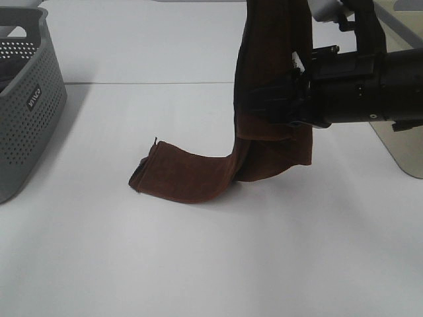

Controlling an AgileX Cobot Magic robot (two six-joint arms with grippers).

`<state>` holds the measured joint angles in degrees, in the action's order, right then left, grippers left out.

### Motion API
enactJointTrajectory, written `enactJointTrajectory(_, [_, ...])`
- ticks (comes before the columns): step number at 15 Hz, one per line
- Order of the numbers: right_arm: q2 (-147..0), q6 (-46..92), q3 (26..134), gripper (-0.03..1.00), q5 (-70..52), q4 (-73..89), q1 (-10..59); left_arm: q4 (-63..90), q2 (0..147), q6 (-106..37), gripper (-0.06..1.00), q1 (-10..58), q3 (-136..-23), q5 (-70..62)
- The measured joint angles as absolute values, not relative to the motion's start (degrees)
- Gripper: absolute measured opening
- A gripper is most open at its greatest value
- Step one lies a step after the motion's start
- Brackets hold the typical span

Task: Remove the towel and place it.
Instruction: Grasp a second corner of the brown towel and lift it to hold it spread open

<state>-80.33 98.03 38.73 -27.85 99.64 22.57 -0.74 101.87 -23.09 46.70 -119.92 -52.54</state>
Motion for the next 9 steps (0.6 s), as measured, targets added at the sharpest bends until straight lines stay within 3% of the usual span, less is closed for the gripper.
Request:
enactJointTrajectory(4, [-78.84,90.58,38.73,0.01,-27.96,98.43,22.57,-0.80,101.87,-23.09,0.00,46.70,-119.92,-52.54])
enactJointTrajectory(6, [-76.60,79.30,39.94,0.01,-27.90,89.61,22.57,-1.09,101.87,-23.09,0.00,46.70,-119.92,-52.54])
enactJointTrajectory(7, [-74.89,61.42,44.58,0.01,-29.51,71.10,22.57,-1.60,101.87,-23.09,0.00,46.70,-119.92,-52.54])
enactJointTrajectory(9, [-74.71,41.08,51.39,0.01,-36.10,51.80,22.57,-3.27,101.87,-23.09,0.00,46.70,-119.92,-52.54])
